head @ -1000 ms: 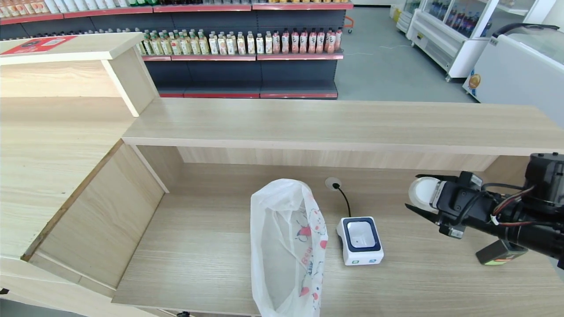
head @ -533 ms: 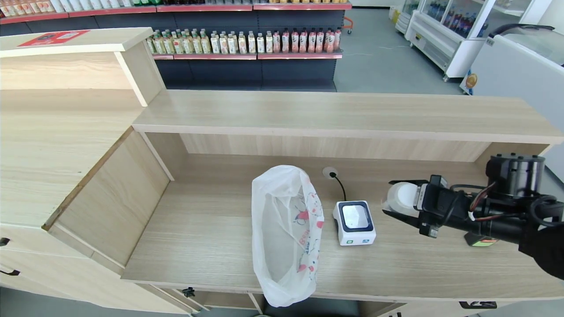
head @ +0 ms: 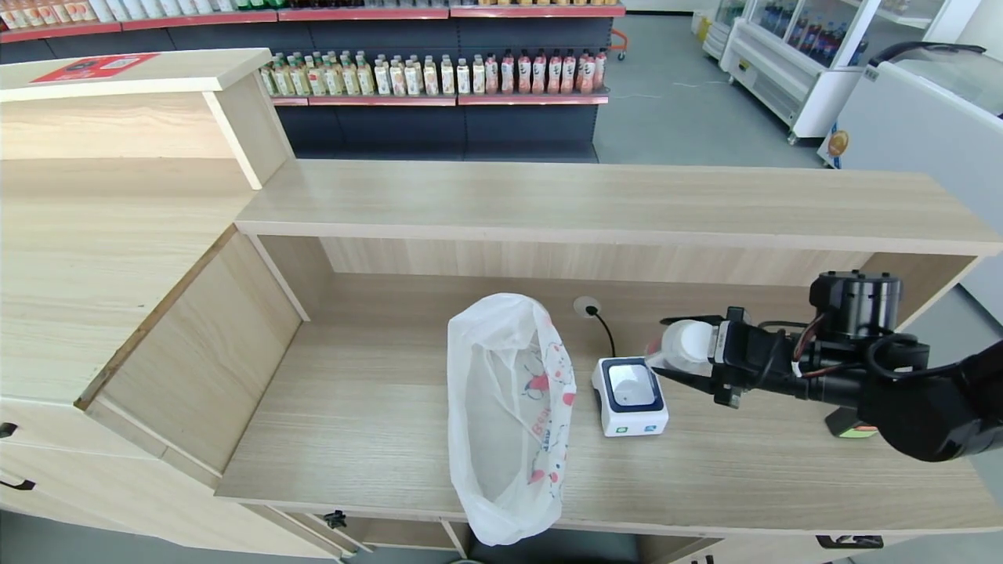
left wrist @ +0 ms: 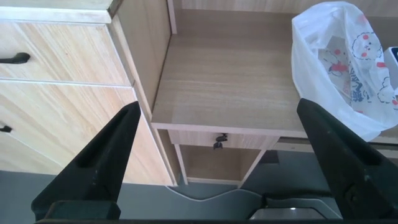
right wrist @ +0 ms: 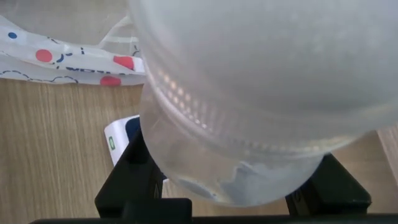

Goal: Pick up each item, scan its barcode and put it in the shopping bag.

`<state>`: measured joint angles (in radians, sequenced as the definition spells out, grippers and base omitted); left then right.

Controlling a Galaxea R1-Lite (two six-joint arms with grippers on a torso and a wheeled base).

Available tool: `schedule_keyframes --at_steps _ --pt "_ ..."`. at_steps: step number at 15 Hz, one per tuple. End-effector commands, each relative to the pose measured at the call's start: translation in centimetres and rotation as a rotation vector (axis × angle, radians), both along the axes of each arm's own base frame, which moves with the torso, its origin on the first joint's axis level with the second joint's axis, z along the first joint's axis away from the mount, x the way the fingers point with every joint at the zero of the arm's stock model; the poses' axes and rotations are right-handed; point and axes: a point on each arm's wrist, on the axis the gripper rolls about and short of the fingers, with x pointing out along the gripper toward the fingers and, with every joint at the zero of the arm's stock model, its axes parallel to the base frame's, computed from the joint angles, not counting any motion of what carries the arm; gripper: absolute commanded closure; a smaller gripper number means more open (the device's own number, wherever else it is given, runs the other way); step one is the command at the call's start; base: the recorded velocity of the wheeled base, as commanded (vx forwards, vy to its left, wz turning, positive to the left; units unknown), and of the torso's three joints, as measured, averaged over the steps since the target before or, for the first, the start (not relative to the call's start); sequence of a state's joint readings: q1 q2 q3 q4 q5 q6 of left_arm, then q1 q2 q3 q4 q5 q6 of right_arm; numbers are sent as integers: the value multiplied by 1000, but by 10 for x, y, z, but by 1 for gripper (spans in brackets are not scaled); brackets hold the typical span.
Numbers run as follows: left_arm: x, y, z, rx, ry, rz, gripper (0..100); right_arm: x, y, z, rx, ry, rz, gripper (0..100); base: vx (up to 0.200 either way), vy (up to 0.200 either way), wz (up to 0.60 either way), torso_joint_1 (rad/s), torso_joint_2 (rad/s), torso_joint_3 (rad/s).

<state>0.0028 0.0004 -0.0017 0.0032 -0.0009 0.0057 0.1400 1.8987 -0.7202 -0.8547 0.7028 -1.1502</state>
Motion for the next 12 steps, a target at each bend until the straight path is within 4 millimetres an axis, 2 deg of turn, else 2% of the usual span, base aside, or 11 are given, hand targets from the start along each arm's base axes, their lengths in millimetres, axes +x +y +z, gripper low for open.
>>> schedule_keyframes --at_steps 1,5,8,12 --pt "0 0 0 0 0 0 0 7 -4 -14 4 40 12 100 0 0 0 0 0 0" --pt "0 0 0 0 0 1 0 22 -16 -27 37 65 64 100 0 0 0 0 0 0" --pt "0 0 0 0 0 1 0 38 -15 -26 53 37 104 100 0 0 0 0 0 0" --pt "0 0 0 0 0 0 0 42 -14 -31 61 42 136 100 0 0 0 0 0 0"
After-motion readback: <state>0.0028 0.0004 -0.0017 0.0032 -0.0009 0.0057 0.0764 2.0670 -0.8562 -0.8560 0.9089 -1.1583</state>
